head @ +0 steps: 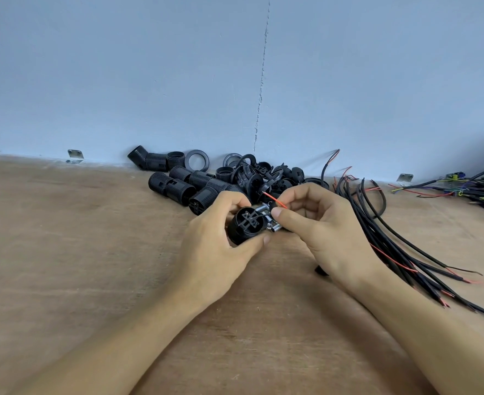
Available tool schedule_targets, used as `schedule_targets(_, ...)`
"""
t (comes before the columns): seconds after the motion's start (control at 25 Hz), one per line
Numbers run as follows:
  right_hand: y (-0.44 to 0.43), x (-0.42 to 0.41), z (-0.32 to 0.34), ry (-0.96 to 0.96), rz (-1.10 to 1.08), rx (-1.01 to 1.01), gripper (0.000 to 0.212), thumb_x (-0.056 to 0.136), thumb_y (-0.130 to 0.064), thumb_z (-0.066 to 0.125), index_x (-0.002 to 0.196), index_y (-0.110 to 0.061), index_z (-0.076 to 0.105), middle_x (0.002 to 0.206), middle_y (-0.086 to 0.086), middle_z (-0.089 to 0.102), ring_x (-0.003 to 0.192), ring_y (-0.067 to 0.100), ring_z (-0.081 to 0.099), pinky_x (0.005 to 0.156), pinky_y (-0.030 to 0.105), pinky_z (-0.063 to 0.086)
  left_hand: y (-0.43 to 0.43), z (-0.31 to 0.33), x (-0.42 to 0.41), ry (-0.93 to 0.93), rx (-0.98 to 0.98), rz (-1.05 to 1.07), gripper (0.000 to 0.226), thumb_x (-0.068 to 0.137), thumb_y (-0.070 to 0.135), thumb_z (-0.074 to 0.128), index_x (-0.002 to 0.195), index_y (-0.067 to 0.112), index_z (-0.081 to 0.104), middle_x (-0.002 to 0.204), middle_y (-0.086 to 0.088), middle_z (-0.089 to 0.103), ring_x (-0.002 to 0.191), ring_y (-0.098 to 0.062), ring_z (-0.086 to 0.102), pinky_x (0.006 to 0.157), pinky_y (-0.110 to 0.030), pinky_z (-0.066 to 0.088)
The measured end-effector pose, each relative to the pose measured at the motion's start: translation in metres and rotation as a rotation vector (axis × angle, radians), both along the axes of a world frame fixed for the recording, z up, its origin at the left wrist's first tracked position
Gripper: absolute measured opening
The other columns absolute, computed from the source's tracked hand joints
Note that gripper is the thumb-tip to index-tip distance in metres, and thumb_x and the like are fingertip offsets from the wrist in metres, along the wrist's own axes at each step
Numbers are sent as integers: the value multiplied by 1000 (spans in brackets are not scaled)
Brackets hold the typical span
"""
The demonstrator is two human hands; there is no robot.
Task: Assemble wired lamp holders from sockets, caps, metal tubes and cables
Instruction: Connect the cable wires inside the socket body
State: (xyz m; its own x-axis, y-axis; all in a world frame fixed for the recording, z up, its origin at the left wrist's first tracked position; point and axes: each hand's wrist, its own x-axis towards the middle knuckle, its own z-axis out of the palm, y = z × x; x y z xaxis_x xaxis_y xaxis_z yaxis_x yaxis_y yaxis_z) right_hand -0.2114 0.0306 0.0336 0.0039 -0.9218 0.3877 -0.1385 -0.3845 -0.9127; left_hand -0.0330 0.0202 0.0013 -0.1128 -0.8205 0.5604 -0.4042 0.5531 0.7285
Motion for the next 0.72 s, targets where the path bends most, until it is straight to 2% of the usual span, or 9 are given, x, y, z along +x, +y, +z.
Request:
schedule_targets(0.12, 1, 0, 1, -36, -6, -11, 9, 82, -6, 75, 85, -12, 69, 77, -1, 69, 68, 9, 60, 66, 18, 49, 0, 0, 0, 13, -36, 27, 49, 72, 31, 91, 99, 40, 51, 99, 22, 66, 96, -3, 64, 77, -12, 47)
schedule_targets(0.2, 2, 1, 1, -27, -3, -19, 8, 79, -12, 74, 84, -13, 68, 78, -1, 68, 71, 10, 60, 69, 21, 50, -1, -1, 0, 21, -59, 47, 52, 71, 30, 92, 99, 38, 49, 99, 20, 66, 95, -3, 65, 76, -11, 47)
schedule_targets(0.32, 3, 2, -1, 30, 2, -28, 12, 84, -10, 78, 84, -16, 67, 81, 1, 71, 77, 16, 63, 78, 30, 51, -2, -2, -1, 42, -73, 49, 56, 72, 28, 92, 99, 38, 44, 102, 21, 67, 94, -2, 66, 76, -10, 46)
schedule_targets(0.4, 4, 0, -2, 41, 3, -32, 13, 85, -10, 78, 84, -16, 67, 81, 2, 72, 78, 20, 65, 79, 32, 51, -2, -3, -1, 44, -72, 57, 58, 72, 32, 92, 97, 41, 41, 99, 17, 69, 92, -6, 68, 74, -17, 50)
schedule_targets(0.52, 3, -1, -2, 50, 21, -36, 13, 84, -11, 78, 83, -18, 67, 78, -2, 71, 75, 11, 63, 76, 27, 48, -4, -4, -1, 31, -71, 67, 58, 72, 38, 91, 97, 40, 39, 93, 10, 70, 85, -13, 67, 71, -31, 53)
schedule_targets(0.64, 3, 1, -3, 58, 37, -45, 14, 84, -11, 78, 82, -19, 66, 76, -4, 70, 72, 7, 62, 72, 20, 47, -4, -5, -1, 30, -65, 65, 58, 71, 41, 91, 96, 38, 39, 88, 8, 69, 80, -14, 66, 67, -31, 51)
schedule_targets(0.72, 3, 0, -3, 49, 27, -52, 13, 84, -12, 78, 83, -18, 66, 77, -3, 71, 73, 9, 63, 73, 22, 48, -4, -5, -1, 31, -58, 69, 58, 71, 42, 91, 96, 36, 39, 87, 8, 69, 79, -13, 66, 67, -33, 52)
